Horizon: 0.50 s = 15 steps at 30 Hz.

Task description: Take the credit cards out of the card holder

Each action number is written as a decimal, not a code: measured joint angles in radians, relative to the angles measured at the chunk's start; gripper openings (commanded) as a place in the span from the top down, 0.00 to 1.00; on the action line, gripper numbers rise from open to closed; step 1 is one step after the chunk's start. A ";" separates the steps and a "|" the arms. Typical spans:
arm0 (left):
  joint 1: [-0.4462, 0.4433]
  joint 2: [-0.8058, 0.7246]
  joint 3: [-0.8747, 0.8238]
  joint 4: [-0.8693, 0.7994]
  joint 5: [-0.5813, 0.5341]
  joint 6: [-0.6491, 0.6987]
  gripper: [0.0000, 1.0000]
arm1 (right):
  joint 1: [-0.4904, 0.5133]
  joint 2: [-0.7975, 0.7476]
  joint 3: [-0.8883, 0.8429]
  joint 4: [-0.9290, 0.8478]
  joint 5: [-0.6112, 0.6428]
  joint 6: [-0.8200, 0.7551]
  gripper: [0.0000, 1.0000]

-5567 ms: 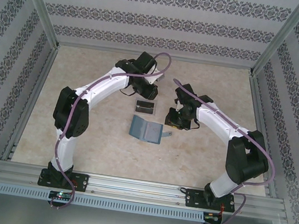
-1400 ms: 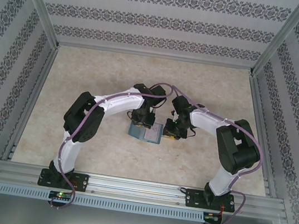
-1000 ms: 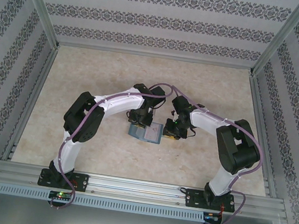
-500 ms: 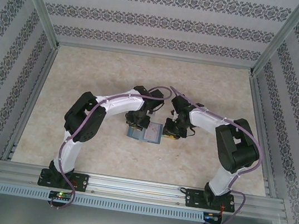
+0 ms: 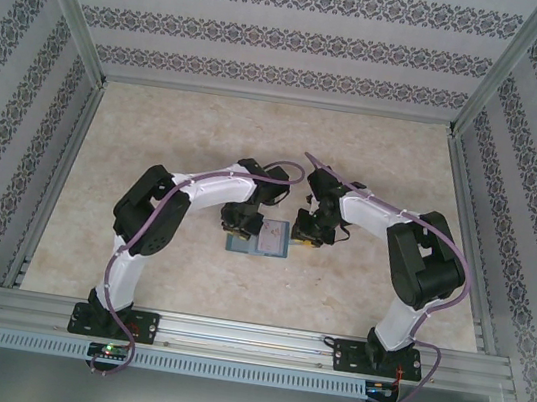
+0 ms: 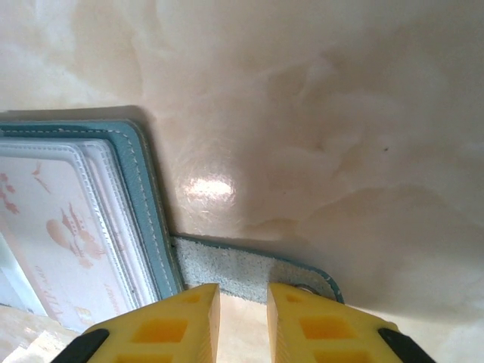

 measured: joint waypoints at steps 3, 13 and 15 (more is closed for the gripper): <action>0.008 -0.023 0.000 -0.009 -0.012 0.008 0.76 | 0.000 0.000 0.002 -0.002 0.000 0.000 0.75; 0.031 -0.056 0.000 -0.018 -0.033 0.030 0.76 | 0.007 0.000 0.022 -0.017 0.000 -0.002 0.75; 0.031 -0.067 0.000 -0.018 -0.032 0.034 0.76 | 0.007 0.000 0.025 -0.021 0.000 -0.003 0.75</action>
